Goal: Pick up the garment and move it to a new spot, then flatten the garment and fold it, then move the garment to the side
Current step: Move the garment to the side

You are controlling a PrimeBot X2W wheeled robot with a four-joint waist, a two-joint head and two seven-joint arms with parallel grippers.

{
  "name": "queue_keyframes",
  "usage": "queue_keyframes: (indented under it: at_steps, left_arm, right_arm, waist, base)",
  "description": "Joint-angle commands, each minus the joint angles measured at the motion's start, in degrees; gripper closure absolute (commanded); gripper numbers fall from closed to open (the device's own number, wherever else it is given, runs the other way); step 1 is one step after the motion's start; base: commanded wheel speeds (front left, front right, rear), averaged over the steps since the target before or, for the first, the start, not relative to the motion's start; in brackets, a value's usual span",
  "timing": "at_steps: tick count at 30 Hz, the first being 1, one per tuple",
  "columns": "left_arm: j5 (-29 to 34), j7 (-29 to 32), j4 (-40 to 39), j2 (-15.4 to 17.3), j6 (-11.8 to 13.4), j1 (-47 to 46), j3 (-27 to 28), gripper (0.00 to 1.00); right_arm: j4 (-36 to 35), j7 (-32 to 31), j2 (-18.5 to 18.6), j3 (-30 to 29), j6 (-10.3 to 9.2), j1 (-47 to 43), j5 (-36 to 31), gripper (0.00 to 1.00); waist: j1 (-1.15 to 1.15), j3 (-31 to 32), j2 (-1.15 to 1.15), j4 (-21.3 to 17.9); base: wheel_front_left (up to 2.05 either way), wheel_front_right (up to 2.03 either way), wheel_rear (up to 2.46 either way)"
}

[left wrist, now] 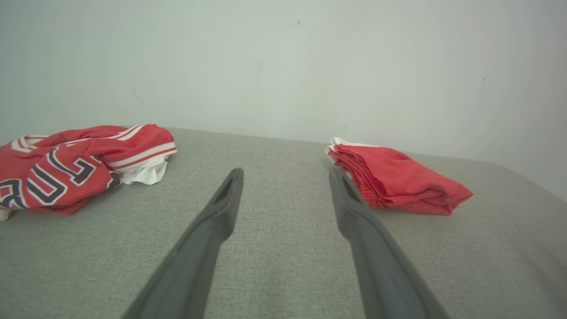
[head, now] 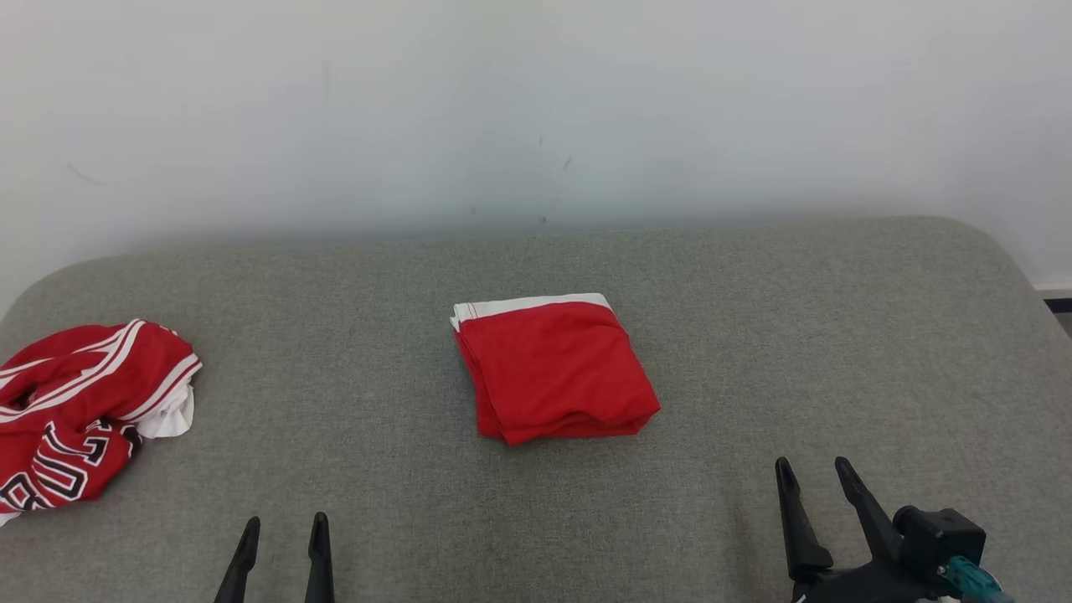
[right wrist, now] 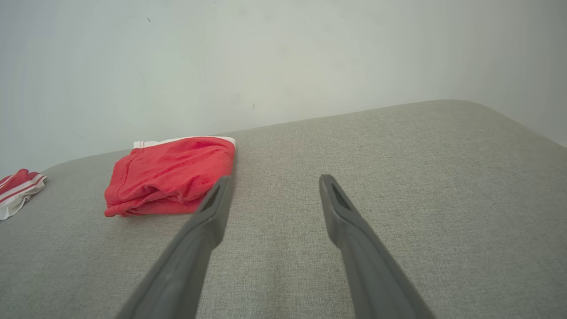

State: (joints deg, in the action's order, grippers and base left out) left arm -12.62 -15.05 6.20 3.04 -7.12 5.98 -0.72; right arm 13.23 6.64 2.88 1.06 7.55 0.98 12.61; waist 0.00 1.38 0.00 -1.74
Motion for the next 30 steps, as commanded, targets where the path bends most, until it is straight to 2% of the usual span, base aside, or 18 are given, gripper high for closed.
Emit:
queue_keyframes:
  at_steps: [1,11,15,19,20,25,30]
  left_arm:
    - [0.22,-0.20,0.02,-0.18,-0.22,0.39,-0.07,0.00]
    - [-0.44,-0.20,0.07,-0.18,-0.37,0.37,-0.42,0.00]
    - [-0.59,-0.20,0.17,-0.18,-0.38,0.40,-0.49,0.00]
    - [-0.88,-0.20,0.48,-0.18,-0.39,0.29,-0.86,0.00]
    - [-0.88,-0.20,0.48,-0.18,-0.39,0.29,-0.86,0.00]
    - [-1.15,-0.20,0.97,-0.18,-0.42,-0.49,-2.24,0.00]
    - [-2.12,-0.20,0.95,-0.17,-0.30,-1.99,-3.73,0.00]
  right_arm:
    - [0.06,0.14,0.02,0.13,-0.13,0.16,0.08,0.00]
    - [1.11,-3.44,0.01,-0.16,-0.13,0.27,-0.25,0.00]
    - [1.07,-6.80,0.02,-0.23,-0.13,2.29,0.92,0.00]
    - [3.10,-17.84,0.03,0.10,-0.13,6.91,0.84,0.00]
    - [3.10,-17.84,0.03,0.10,-0.13,6.91,0.84,0.00]
    - [6.66,-35.05,0.08,-2.49,-0.13,15.83,0.85,0.00]
    - [9.81,-43.90,-0.03,-6.28,-0.13,25.42,-2.29,0.00]
  waist:
    - [0.00,0.03,0.00,0.01]
    - [0.00,0.14,0.00,0.48]
    - [0.00,-0.02,0.00,0.92]
    - [0.00,-0.38,0.00,1.52]
    - [0.00,-0.38,0.00,1.52]
    - [0.00,-1.24,0.00,3.44]
    - [0.00,-4.23,0.00,6.74]
  base:
    - [0.00,0.00,0.00]
    - [0.00,0.00,0.00]
    - [0.00,0.00,0.00]
    - [0.00,0.00,0.00]
    - [0.00,0.00,0.00]
    - [0.00,0.00,0.00]
    - [0.00,0.00,0.00]
